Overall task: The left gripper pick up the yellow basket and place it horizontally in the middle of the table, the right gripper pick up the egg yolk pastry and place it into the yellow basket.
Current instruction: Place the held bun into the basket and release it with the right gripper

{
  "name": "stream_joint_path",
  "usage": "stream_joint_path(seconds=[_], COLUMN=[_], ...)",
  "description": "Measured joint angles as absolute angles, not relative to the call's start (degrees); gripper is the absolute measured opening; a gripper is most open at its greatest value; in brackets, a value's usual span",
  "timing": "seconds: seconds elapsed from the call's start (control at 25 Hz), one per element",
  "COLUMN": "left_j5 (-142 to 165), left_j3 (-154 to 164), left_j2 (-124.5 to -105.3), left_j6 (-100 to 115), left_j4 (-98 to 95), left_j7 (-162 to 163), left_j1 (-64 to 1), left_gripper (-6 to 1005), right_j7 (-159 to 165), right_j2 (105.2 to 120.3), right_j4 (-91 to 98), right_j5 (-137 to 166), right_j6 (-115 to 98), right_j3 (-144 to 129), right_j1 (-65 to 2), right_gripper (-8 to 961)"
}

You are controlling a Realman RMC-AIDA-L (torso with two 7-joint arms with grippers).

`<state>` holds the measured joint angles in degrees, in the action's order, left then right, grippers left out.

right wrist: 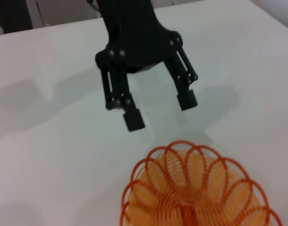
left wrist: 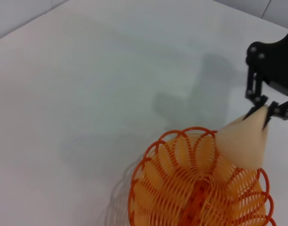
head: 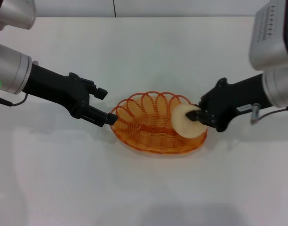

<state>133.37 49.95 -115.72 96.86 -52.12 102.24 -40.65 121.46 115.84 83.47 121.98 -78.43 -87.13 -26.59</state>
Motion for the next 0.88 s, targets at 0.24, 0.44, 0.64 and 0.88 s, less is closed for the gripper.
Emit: stream_joint_path(seconds=[0.24, 0.44, 0.64, 0.88], left_j5=[133.12, 132.95, 132.95, 132.89], left_j3=[50.08, 50.06, 50.15, 49.90], left_j2=[-115.91, -115.93, -115.93, -115.93], left_j6=[96.86, 96.85, 96.47, 96.25], left_j4=[-52.12, -52.12, -52.12, -52.12], left_j7=[102.12, 102.12, 102.13, 102.03], left_j1=[-40.60, -40.61, -40.59, -40.30], left_gripper=[875, 875, 875, 875], right_j7=[121.06, 121.01, 120.92, 120.85], right_j2=[115.84, 115.84, 115.84, 115.84], right_j4=[80.74, 80.06, 79.84, 79.74], right_j5=[121.23, 121.19, 121.20, 120.99], right_j6=[-73.16, -70.69, -69.88, -69.17], right_j3=[-90.30, -92.20, -92.86, -93.12], right_j1=[-26.79, -26.90, -27.03, -27.41], right_gripper=[53, 46, 42, 138])
